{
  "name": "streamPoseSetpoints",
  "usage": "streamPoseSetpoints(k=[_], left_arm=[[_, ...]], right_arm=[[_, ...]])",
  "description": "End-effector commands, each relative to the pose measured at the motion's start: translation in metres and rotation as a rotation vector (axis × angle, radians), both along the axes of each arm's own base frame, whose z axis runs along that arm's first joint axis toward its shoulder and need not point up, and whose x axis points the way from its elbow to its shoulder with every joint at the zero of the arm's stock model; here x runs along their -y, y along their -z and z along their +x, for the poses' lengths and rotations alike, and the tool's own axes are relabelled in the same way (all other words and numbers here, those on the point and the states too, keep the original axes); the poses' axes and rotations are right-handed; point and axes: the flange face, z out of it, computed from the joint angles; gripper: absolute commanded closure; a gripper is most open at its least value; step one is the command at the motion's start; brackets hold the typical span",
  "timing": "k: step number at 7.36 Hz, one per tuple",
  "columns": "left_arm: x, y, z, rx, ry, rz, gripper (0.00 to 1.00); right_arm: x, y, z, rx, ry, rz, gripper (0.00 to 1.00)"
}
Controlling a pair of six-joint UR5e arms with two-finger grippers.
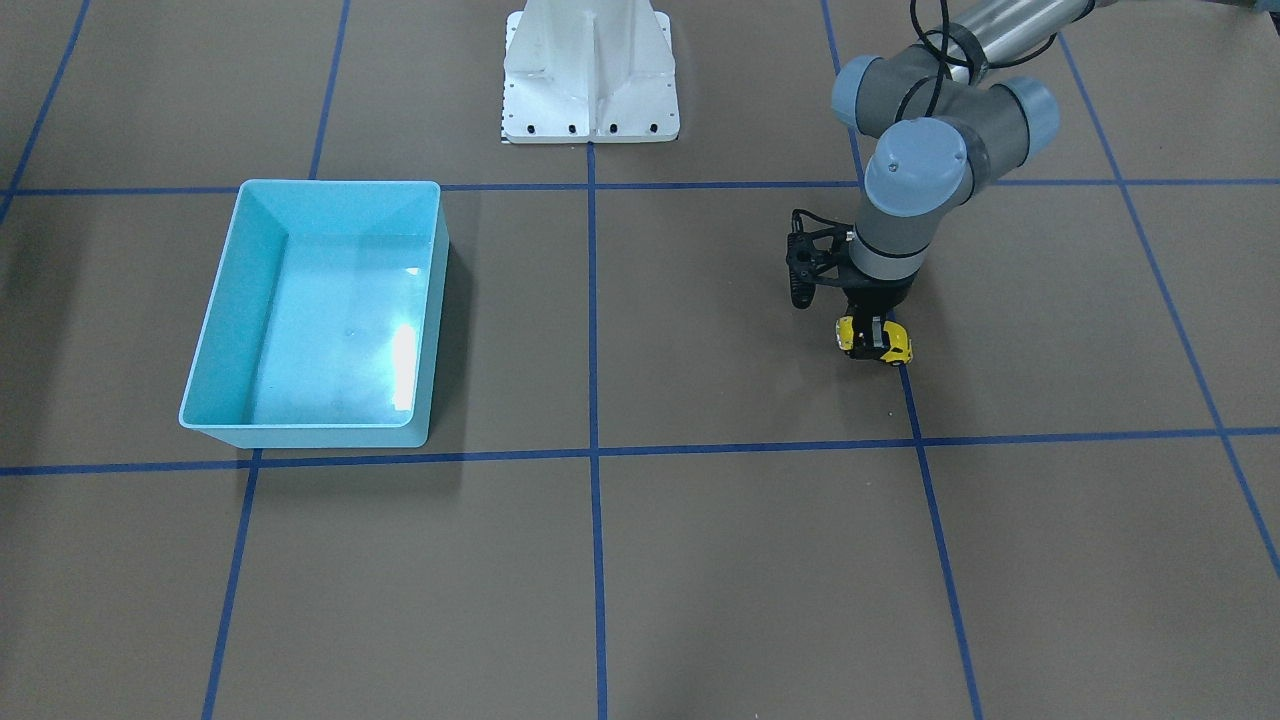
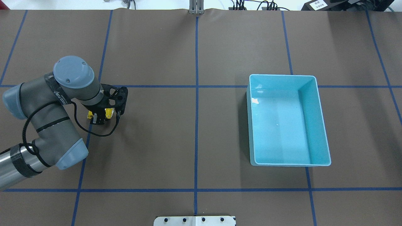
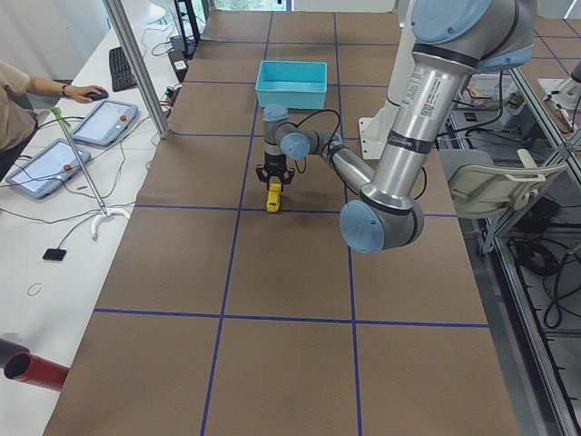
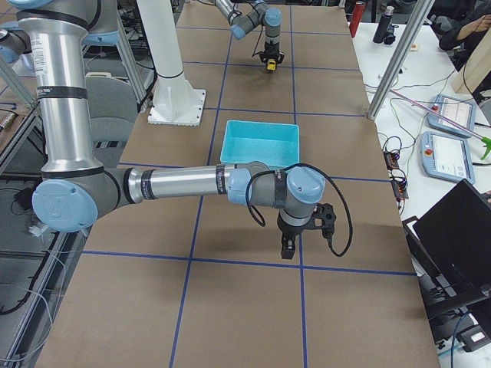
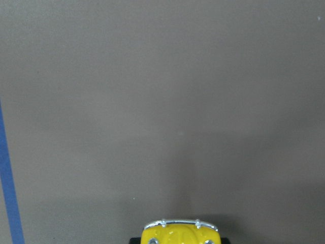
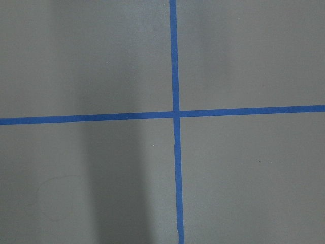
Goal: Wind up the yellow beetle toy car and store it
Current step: 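Drag the held car forward with the left gripper to wind it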
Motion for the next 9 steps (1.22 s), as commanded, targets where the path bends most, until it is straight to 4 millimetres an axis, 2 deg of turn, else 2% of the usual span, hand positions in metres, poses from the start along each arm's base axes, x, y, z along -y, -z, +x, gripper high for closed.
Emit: streamPoseSetpoints(k=[1, 6, 9], left_arm=[[-0.001, -0.002, -0.001, -0.001, -0.008, -0.005, 1.00], [-0.001, -0.004, -0.001, 0.002, -0.039, 0.017, 1.00], [-0.005, -0.021, -0.006, 0.009, -0.040, 0.017, 1.00]], right_arm=[[0.001, 0.000, -0.001, 0.000, 0.000, 0.000, 0.00], [0.001, 0.000, -0.002, 0.000, 0.003, 0.002, 0.00], [0.001, 0.000, -0.002, 0.000, 0.003, 0.002, 0.00]])
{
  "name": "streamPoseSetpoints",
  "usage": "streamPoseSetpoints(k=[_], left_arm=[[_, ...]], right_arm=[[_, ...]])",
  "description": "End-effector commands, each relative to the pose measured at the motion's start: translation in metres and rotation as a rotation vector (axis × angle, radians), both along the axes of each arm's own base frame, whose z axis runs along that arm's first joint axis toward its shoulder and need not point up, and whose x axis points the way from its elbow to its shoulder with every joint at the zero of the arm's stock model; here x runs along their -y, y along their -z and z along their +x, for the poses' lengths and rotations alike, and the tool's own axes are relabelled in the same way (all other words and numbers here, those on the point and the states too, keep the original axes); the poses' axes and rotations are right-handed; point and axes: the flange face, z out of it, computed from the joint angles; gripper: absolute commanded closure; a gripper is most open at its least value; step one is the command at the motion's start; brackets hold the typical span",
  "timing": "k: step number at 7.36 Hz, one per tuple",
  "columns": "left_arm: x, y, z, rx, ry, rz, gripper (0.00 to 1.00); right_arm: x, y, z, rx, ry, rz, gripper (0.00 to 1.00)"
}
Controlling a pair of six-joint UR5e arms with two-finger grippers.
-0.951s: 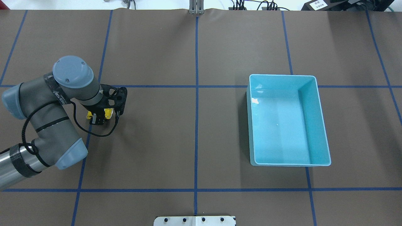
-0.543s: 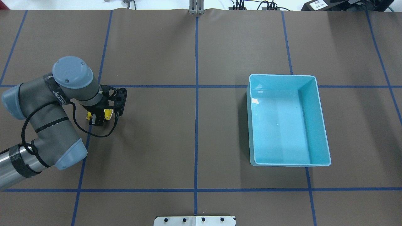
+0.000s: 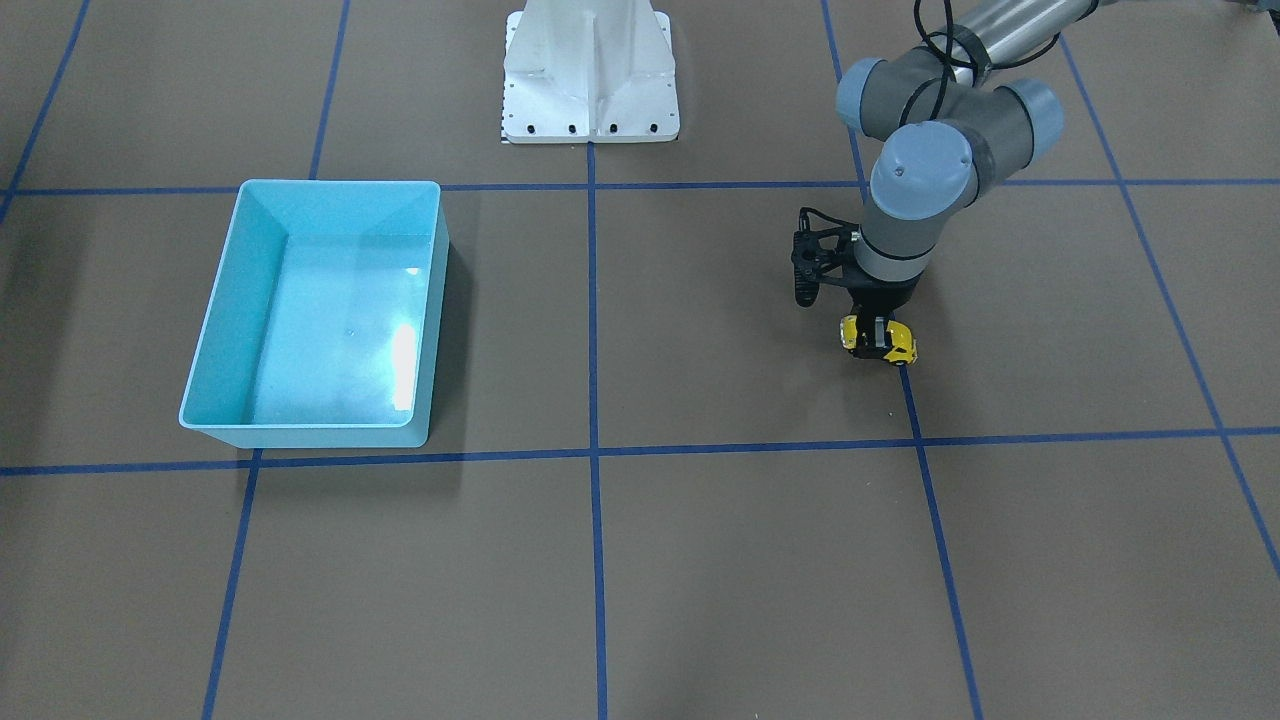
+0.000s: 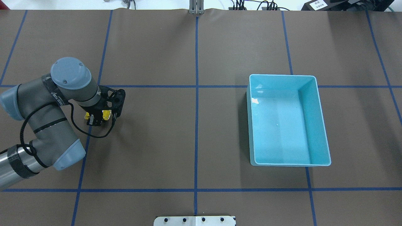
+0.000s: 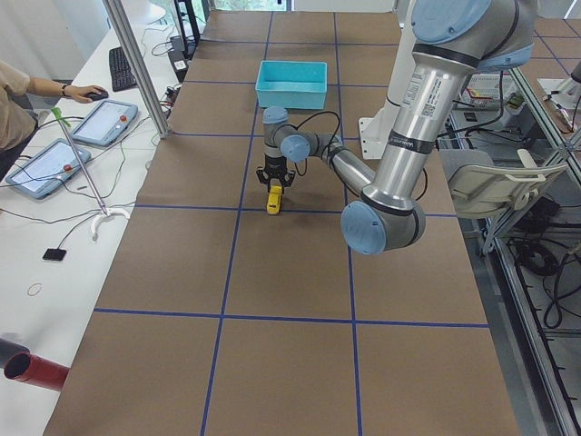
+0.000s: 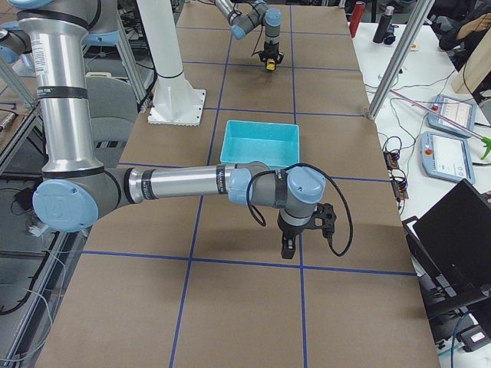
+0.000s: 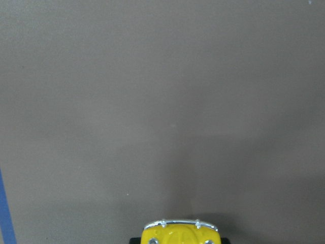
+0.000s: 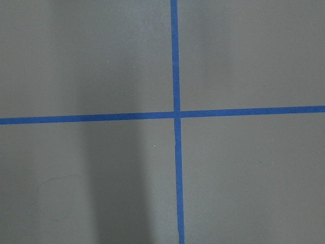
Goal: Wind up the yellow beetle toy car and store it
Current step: 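Drag the held car forward with the left gripper to wind it, then pull the car back toward the robot with the left gripper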
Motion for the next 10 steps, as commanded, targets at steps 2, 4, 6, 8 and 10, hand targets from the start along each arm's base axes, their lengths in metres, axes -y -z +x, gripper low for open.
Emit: streamPoseSetpoints(k=[2, 4, 6, 8, 10], left_arm=[[-0.004, -0.015, -0.008, 0.000, 0.004, 0.004, 1.00], [-0.006, -0.025, -0.014, 0.009, 0.007, -0.002, 1.00], [-0.010, -0.043, -0.025, 0.000, 0.013, 0.004, 1.00], [-0.008, -0.059, -0.044, -0.005, 0.020, 0.015, 1.00], [-0.004, -0.069, -0.059, 0.000, 0.016, 0.032, 1.00]], right_arm=[[0.000, 0.000, 0.000, 0.000, 0.000, 0.000, 0.00], [0.000, 0.000, -0.001, -0.002, 0.002, 0.000, 0.00], [0.000, -0.001, -0.001, -0.001, 0.004, 0.000, 0.00], [0.000, -0.002, -0.001, -0.003, 0.004, -0.004, 0.00], [0.001, -0.001, -0.001, -0.003, 0.005, -0.001, 0.00]])
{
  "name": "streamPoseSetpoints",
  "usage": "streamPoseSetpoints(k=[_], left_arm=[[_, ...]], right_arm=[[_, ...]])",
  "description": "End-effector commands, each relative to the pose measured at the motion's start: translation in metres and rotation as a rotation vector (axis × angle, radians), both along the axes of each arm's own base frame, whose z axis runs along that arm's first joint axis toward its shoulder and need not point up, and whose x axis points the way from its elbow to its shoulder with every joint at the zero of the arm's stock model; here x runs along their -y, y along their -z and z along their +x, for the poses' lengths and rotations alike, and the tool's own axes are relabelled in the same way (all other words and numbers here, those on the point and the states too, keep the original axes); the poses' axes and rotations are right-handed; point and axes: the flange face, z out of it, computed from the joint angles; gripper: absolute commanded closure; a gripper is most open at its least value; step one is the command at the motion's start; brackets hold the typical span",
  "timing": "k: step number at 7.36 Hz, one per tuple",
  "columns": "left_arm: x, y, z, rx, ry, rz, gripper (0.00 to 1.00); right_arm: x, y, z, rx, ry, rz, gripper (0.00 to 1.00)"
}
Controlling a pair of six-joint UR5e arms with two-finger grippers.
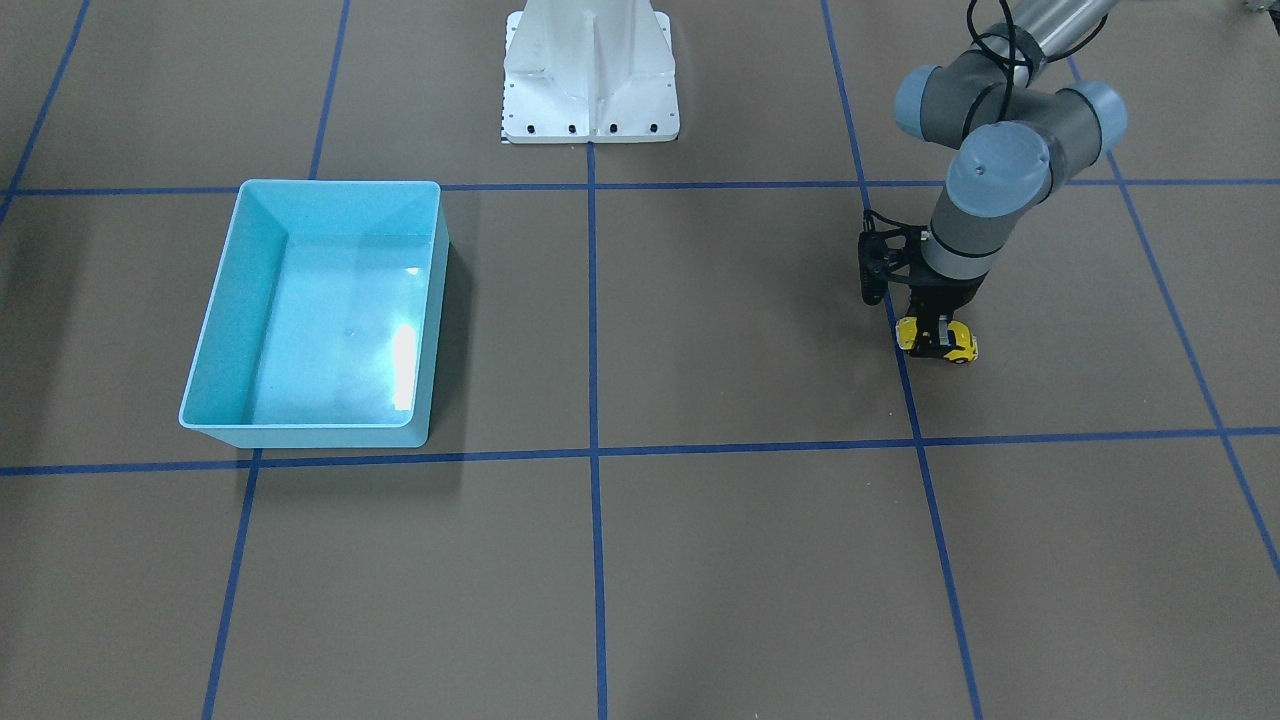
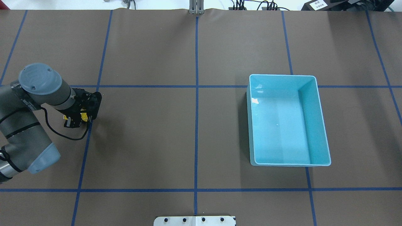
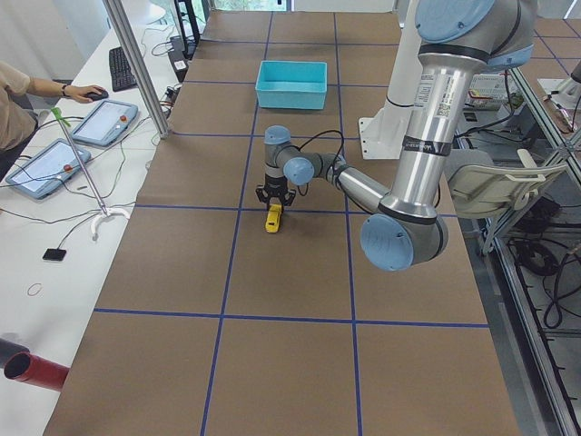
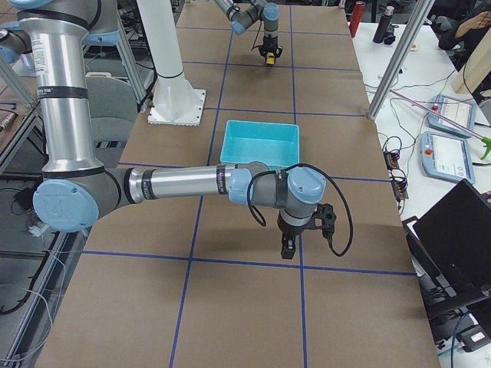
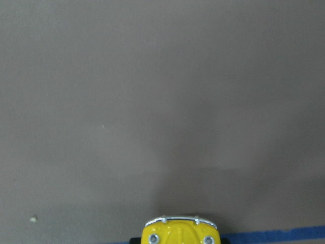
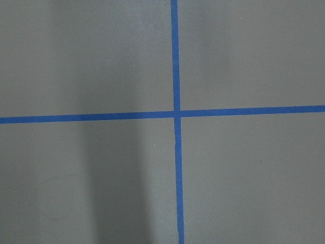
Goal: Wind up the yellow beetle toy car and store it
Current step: 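Pull the car back toward the robot with the left gripper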
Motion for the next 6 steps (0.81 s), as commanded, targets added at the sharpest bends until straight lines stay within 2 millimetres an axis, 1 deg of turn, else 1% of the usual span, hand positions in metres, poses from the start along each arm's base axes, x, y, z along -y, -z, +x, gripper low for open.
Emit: streamPoseSetpoints(k=[1, 2, 5, 6], left_arm=[[0.000, -0.011, -0.011, 0.002, -0.002, 0.009, 1.00], [-0.001, -0.014, -0.012, 0.007, -0.003, 0.006, 1.00], [-0.005, -0.024, -0.017, 0.012, -0.007, 0.004, 1.00], [-0.005, -0.029, -0.022, 0.009, -0.002, 0.008, 1.00]], right_arm=[[0.002, 0.001, -0.004, 0.000, 0.007, 0.002, 0.00], [0.005, 0.005, -0.004, 0.000, 0.008, 0.009, 0.00], [0.005, 0.005, -0.004, 0.000, 0.007, 0.008, 0.00], [0.005, 0.005, -0.005, 0.000, 0.008, 0.008, 0.00]])
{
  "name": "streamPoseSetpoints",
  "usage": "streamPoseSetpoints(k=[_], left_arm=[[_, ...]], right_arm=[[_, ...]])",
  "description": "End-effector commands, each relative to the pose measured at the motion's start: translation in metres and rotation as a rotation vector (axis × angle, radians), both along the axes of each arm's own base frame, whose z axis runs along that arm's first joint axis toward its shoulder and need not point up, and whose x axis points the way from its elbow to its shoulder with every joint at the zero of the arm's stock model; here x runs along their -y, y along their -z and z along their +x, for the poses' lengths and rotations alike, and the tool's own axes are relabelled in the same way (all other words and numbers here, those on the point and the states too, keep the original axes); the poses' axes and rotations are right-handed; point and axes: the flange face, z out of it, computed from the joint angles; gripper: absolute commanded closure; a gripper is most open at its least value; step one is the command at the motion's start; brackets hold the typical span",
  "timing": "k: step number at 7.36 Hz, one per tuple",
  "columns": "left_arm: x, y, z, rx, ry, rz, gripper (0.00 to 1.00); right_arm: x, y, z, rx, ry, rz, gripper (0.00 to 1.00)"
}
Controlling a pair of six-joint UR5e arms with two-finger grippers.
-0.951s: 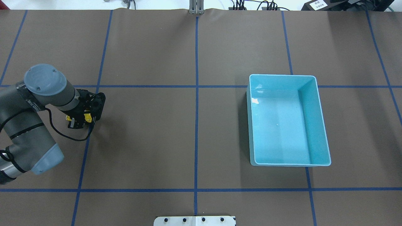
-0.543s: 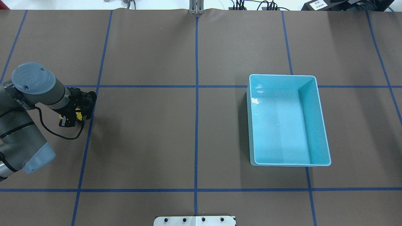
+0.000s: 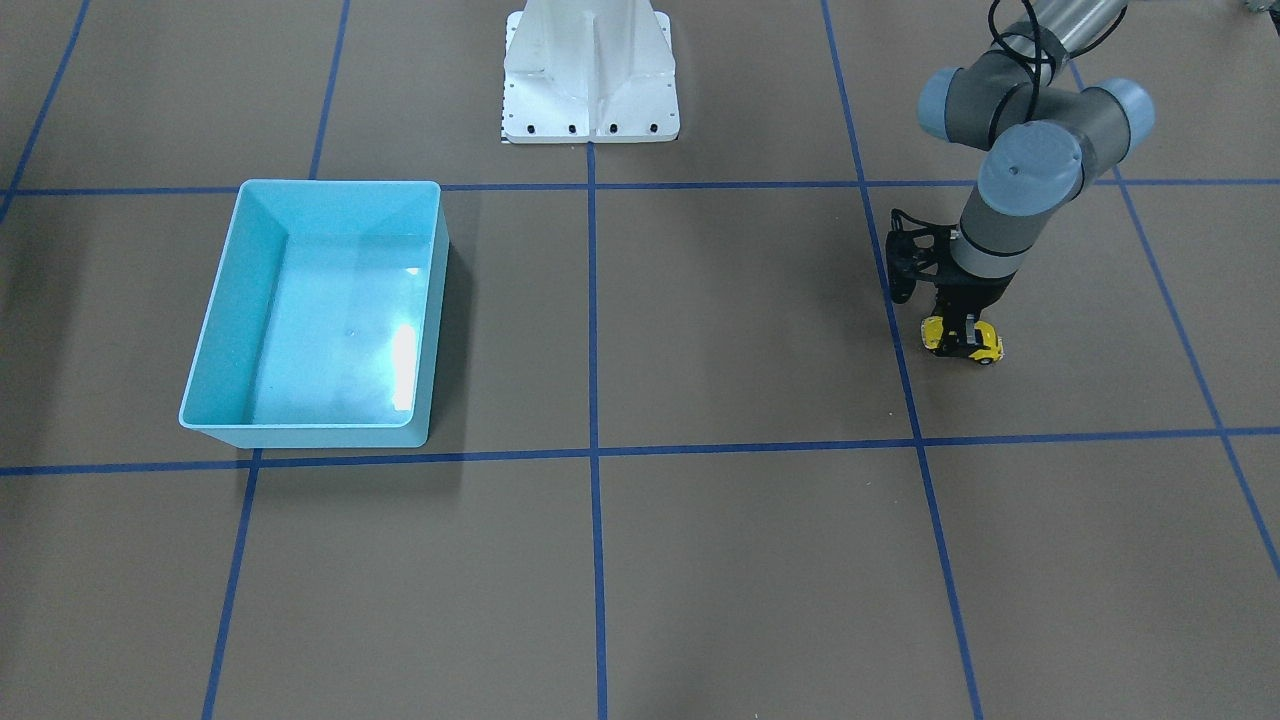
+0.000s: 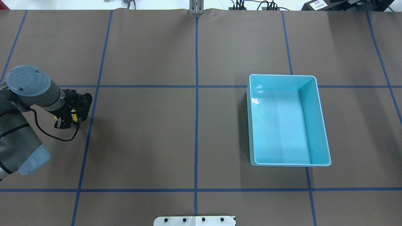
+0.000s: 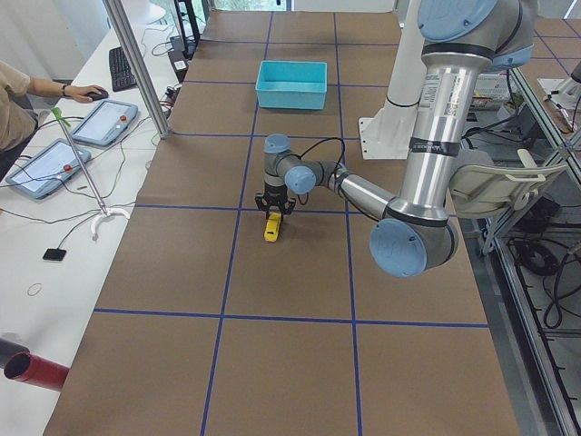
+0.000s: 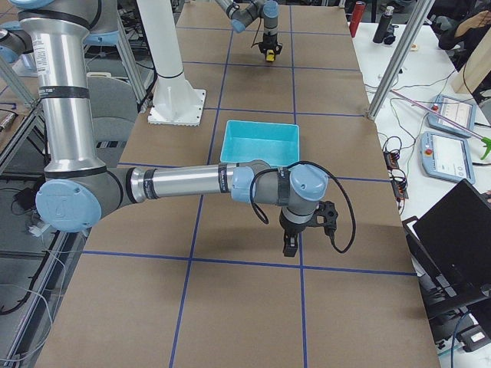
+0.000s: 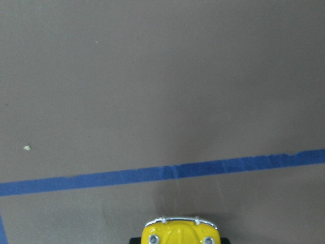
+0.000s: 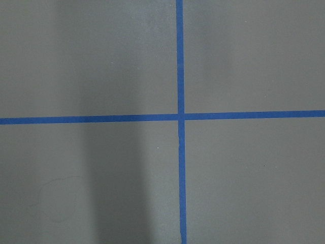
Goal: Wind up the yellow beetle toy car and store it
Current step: 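Pull the car back toward the robot with the left gripper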
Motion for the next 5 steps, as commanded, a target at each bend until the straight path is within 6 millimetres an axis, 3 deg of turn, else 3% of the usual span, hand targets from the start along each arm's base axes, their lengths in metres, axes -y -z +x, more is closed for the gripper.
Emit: streamPoseSetpoints(k=[1, 5], left_arm=[[-0.004, -0.012, -0.009, -0.004, 0.005, 0.005, 1.00], [-0.002, -0.029, -0.022, 0.012, -0.011, 0.016, 1.00]], right_arm=[[0.000, 0.000, -0.001, 0.000, 0.000, -0.002, 0.00], [0.002, 0.002, -0.001, 0.000, -0.003, 0.000, 0.00]])
